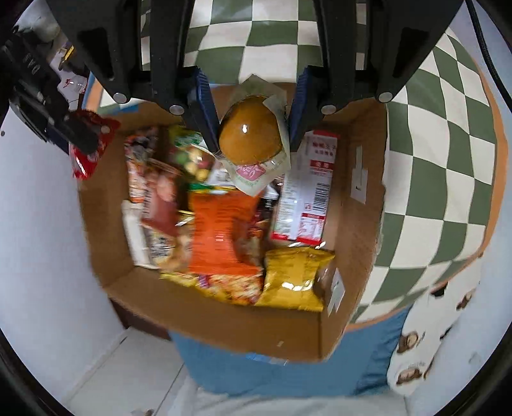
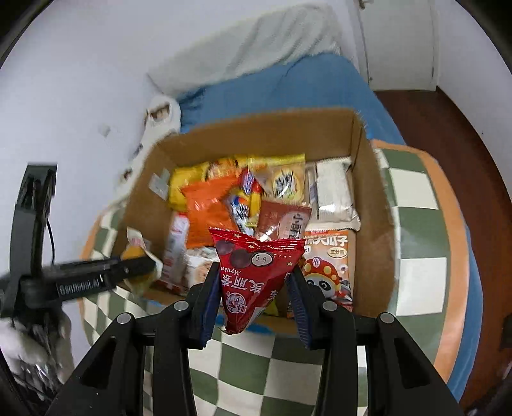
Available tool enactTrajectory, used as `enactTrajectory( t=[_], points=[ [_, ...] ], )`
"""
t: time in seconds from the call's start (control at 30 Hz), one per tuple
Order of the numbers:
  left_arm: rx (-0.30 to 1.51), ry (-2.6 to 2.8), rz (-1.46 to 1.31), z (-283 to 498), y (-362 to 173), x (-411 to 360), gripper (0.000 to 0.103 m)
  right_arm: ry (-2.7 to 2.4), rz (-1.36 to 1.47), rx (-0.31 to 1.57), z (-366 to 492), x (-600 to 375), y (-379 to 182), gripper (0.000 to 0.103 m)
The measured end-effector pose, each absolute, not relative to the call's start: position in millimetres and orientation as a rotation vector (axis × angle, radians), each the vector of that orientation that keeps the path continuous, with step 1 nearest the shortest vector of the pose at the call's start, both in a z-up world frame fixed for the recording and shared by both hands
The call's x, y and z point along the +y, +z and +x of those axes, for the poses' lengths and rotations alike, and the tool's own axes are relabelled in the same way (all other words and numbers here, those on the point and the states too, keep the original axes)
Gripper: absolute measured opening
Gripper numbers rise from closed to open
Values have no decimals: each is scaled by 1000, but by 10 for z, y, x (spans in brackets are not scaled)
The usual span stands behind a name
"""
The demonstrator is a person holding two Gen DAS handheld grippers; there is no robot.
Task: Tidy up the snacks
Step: 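Carry both items into the box and open both tools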
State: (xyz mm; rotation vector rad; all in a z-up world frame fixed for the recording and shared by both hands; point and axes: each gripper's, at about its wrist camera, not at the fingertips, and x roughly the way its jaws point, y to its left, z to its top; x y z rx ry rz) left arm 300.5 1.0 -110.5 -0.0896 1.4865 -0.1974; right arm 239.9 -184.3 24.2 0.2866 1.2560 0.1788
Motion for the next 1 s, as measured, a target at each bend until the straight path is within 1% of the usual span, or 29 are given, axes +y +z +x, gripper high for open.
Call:
enactTrajectory(
  t=[0.13,0.17,0.2,0.23,0.27,0.3,0.33,0.37,0.4,0.43,0.47,0.5,0.53,0.6,0.8,1.0],
  points=[
    [1582,-186,-85,3173,-1417,61,40,178,267,1377,2554,-1761,-116,44],
    [1600,-169,-94,3193,-1473,87,40,169,260,1398,2571,-1752,-174,49],
    [1618,-158,-106,3207,-1522,107,40,161,248,1415,2588,-1750,-221,62],
    [1635,-163,-123,3215,-1557,113,41,150,235,1432,2616,-1748,-266,69],
    [1643,-172,-134,3227,-1580,114,44,140,242,1443,2640,-1767,-297,79],
    [1644,-170,-129,3235,-1589,108,48,140,251,1447,2652,-1781,-310,81],
    [1639,-159,-112,3243,-1587,100,54,142,252,1448,2649,-1783,-308,81],
    [1638,-157,-109,3249,-1579,91,57,137,247,1450,2667,-1787,-304,83],
    [1639,-162,-120,3251,-1580,84,62,127,240,1452,2684,-1800,-303,92],
    [1634,-164,-130,3250,-1567,78,62,120,236,1452,2706,-1819,-298,96],
    [1624,-162,-127,3258,-1554,67,64,117,234,1451,2717,-1829,-296,99],
    [1613,-160,-113,3257,-1535,46,75,104,226,1452,2731,-1835,-286,99],
    [1598,-151,-85,3252,-1507,11,89,84,208,1449,2744,-1847,-271,99],
    [1576,-146,-44,3244,-1465,-44,98,65,185,1436,2753,-1859,-231,99],
    [1527,-131,3,3189,-1359,-157,99,-11,126,1414,2759,-1900,-159,100],
    [1452,-113,24,3091,-1136,-172,99,-29,141,1378,2675,-1969,1,101]
  ],
)
